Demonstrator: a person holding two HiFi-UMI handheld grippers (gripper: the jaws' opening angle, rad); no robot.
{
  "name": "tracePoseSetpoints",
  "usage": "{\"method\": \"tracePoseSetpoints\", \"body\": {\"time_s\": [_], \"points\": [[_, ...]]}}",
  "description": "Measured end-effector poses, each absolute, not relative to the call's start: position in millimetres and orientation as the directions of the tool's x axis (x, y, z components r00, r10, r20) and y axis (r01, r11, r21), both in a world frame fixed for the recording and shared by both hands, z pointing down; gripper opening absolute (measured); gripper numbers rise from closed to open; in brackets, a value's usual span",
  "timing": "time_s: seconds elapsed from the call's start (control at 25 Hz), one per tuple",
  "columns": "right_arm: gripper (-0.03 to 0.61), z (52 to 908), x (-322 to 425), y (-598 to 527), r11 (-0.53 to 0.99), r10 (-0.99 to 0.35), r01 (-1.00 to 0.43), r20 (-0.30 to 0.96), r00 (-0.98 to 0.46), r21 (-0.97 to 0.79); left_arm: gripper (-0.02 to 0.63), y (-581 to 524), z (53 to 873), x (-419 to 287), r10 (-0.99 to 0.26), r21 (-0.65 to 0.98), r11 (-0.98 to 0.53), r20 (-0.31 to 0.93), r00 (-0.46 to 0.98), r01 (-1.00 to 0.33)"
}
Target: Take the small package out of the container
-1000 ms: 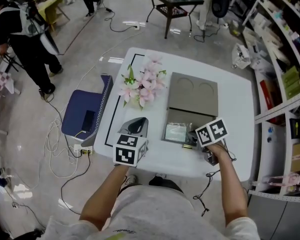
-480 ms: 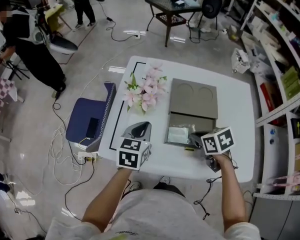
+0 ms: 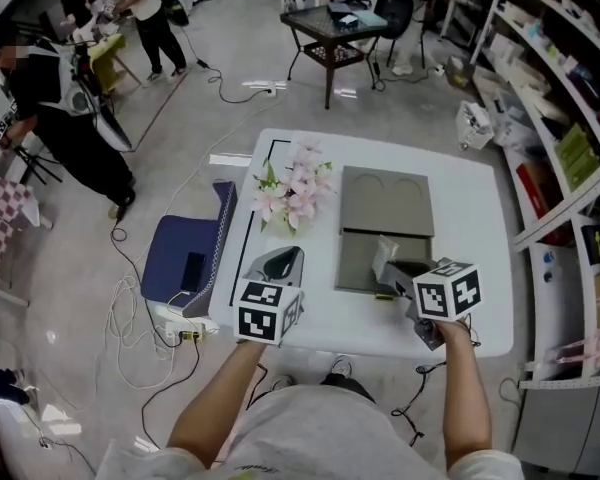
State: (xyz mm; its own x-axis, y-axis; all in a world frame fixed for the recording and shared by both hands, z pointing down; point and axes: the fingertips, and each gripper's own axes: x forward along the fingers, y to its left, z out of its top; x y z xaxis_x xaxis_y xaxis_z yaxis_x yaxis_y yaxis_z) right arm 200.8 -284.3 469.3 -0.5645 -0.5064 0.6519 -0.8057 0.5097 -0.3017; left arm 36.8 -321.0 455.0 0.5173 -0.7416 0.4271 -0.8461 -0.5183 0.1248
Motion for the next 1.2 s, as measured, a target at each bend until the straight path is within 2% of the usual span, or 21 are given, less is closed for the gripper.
{"method": "tracePoseSetpoints", "body": {"time_s": [0.4,0.64,0.96,1.2], "points": [[0.005,412,181,-271,0.460,-0.717,-0.843,0.444,-0.538,-0.279,0.003,-307,432,20,-0.741,0.095,-0.559,0.390,0.547,-0.824],[0.006,389,171,-257,0.398,-0.826,-0.888,0.330,-0.456,-0.230,0.003,-297,423,7,-0.742,0.072,-0.577,0.370,0.559,-0.813],[0.006,367,156,-229,0.323,-0.912,-0.935,0.214,-0.349,-0.149,0.003,-282,416,-8,-0.733,0.053,-0.606,0.350,0.584,-0.793],[0.005,363,152,-211,0.264,-0.943,-0.960,0.184,-0.277,-0.091,0.003,-271,416,-14,-0.731,0.033,-0.620,0.340,0.592,-0.784]]}}
